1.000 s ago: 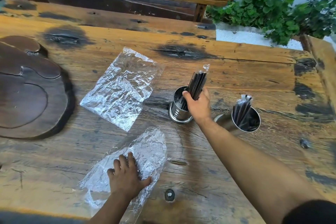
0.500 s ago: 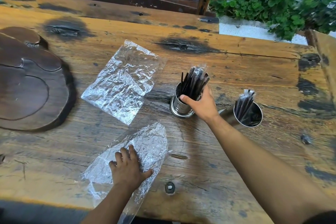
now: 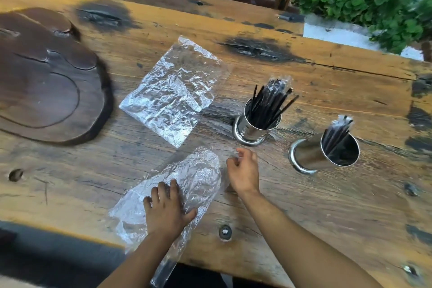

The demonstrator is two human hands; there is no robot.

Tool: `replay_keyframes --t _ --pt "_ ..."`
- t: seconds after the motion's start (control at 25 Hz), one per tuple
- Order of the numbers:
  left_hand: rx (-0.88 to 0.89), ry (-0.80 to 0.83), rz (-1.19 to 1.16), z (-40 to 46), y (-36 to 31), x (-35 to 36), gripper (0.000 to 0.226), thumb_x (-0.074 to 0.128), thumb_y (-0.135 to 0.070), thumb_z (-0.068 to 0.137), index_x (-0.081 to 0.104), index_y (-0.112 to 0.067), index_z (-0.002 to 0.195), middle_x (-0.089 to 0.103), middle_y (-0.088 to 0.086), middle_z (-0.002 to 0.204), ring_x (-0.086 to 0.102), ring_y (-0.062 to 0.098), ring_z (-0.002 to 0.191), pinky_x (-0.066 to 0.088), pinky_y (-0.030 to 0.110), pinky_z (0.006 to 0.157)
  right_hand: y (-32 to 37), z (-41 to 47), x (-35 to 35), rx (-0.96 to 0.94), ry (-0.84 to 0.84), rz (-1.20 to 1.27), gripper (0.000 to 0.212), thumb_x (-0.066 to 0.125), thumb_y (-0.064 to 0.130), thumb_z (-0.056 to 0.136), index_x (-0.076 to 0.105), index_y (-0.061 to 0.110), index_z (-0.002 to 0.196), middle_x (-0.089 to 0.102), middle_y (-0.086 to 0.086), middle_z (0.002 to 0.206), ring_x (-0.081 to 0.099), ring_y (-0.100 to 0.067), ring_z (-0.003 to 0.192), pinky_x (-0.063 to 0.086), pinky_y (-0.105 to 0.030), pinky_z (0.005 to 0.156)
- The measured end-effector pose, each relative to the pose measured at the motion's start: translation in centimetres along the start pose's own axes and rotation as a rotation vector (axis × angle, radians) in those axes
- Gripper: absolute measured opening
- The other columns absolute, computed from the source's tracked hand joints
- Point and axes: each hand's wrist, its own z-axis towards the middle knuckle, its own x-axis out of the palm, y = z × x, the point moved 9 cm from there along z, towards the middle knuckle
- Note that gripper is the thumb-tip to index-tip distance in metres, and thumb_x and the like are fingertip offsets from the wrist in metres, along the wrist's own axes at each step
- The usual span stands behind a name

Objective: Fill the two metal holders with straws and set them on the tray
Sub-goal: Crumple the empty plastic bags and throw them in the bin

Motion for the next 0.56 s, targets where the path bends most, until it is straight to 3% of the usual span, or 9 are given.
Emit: replay_keyframes --t 0.16,0.28,0.44,0.56 --pt "-0.073 -0.041 -0.095 -1.7 3.9 0.3 0.093 0.059 -0.078 0.068 0.049 -0.021 0.142 0.051 0.011 0.130 0.048 0.034 0.118 0.041 0.053 0.099 8.7 2.7 6.7 -0.301 0.127 -0.228 0.046 0.062 0.027 0.095 0.050 0.021 0.139 0.043 -0.001 0.131 0.044 -0.016 0.123 0.041 -0.031 0.110" --pt "-0.186 -0.053 -0.156 -2.6 8.4 1.1 0.088 0.053 -0.080 0.069 0.049 -0.027 0.139 0.051 0.009 0.129 0.048 0.033 0.118 0.043 0.052 0.098 15.1 5.9 10.6 -0.483 0.130 -0.440 0.055 0.063 0.035 0.094 0.045 0.018 0.144 0.041 -0.009 0.138 0.039 -0.026 0.131 0.039 -0.042 0.112" --pt "-0.362 -0.064 -0.193 -1.5 13.6 1.4 0.105 0.037 -0.090 0.065 0.041 -0.026 0.148 0.048 0.015 0.135 0.042 0.035 0.127 0.040 0.053 0.103 19.0 10.9 15.4 -0.500 0.181 -0.688 0.083 0.060 0.053 0.092 0.023 0.019 0.157 0.012 -0.019 0.164 0.008 -0.042 0.152 0.013 -0.057 0.123" --pt "-0.441 -0.066 -0.218 0.7 15.5 1.1 0.115 0.033 -0.096 0.063 0.032 -0.025 0.154 0.042 0.017 0.142 0.034 0.036 0.131 0.037 0.055 0.105 19.4 13.6 18.5 -0.448 0.251 -0.774 0.108 0.060 0.071 0.083 0.001 0.026 0.161 -0.006 -0.019 0.168 -0.008 -0.050 0.151 0.005 -0.070 0.119"
